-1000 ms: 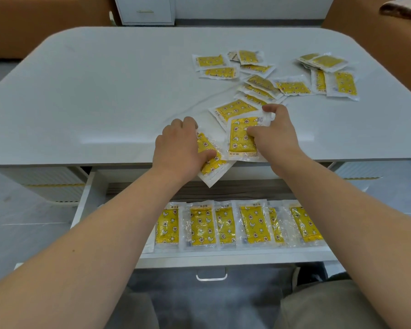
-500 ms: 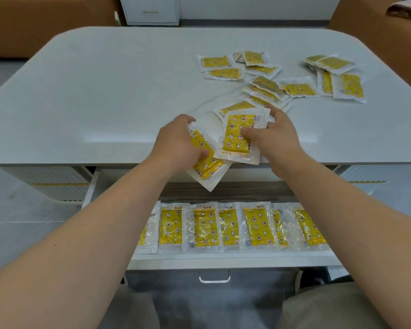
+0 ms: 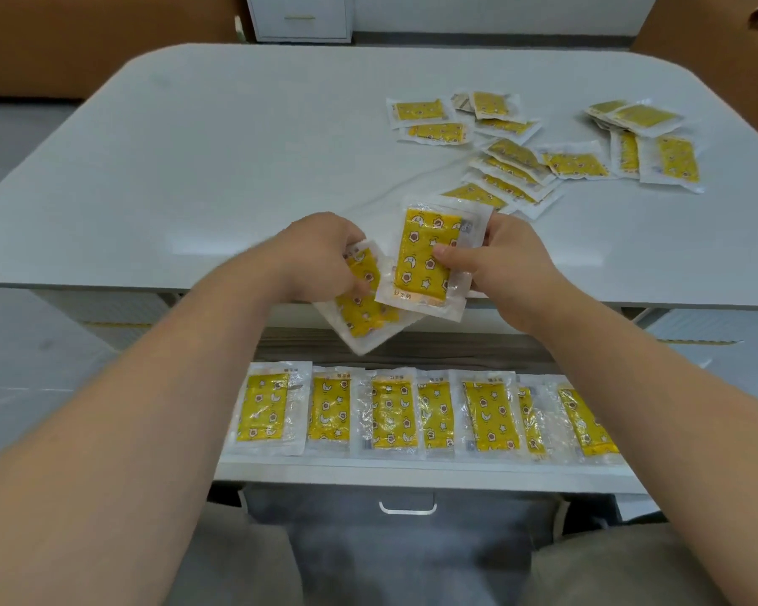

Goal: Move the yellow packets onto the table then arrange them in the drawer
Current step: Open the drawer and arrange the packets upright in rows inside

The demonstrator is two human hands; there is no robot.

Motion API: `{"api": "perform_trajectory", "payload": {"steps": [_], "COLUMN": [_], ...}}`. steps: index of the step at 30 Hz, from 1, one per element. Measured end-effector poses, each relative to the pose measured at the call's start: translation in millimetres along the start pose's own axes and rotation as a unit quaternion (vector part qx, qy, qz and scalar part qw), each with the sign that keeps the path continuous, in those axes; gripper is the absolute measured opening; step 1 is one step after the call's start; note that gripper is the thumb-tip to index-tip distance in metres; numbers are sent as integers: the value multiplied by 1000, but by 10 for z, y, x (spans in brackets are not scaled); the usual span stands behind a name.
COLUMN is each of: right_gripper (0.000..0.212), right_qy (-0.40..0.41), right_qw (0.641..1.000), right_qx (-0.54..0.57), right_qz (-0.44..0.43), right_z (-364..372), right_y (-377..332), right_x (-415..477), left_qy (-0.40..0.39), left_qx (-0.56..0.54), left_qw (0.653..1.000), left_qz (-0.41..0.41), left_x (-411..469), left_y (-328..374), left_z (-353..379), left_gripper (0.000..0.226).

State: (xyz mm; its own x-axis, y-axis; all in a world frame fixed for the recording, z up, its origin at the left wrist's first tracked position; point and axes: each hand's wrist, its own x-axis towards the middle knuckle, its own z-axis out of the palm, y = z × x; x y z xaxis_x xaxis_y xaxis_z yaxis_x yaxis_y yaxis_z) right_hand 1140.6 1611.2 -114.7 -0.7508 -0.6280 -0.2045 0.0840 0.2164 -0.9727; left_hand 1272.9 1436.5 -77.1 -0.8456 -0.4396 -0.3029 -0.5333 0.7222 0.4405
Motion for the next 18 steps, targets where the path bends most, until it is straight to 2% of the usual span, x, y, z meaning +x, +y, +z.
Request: {"api": "perform_trajectory", "payload": {"steps": [3,7,9,11,14,18], "right_gripper": [29,25,23,24,20,24], "right_qy": [-43,-101,-123,-145,-173,-176], "right_qw": [999,991,982,972,961,957], "right_qx": [-14,-84,-138,-181,-201,-207], "right_qz": [2,12,26,43,82,102], "right_z": [102,402,619,833,1116,1354], "right_y": [-21,59,142,260,463,658], "right_x": [-97,-284,-363,-409,-453,-451], "left_qy": [-129,-251,-271,-277,-295,-278], "left_qx": [103,310,351,358,349,331], "left_qw": [986,914,891,885,883,895], "left_qz": [-18,-74,-98,-109,-108,-109], "left_x": [-161,-125,-55,-28,-59,-107], "left_y": [-165,-456,-673,-867,-1091,-1327], "left_z": [-234,-81,71,173,284,397], "left_gripper": [21,40,53,59,57,50]}}
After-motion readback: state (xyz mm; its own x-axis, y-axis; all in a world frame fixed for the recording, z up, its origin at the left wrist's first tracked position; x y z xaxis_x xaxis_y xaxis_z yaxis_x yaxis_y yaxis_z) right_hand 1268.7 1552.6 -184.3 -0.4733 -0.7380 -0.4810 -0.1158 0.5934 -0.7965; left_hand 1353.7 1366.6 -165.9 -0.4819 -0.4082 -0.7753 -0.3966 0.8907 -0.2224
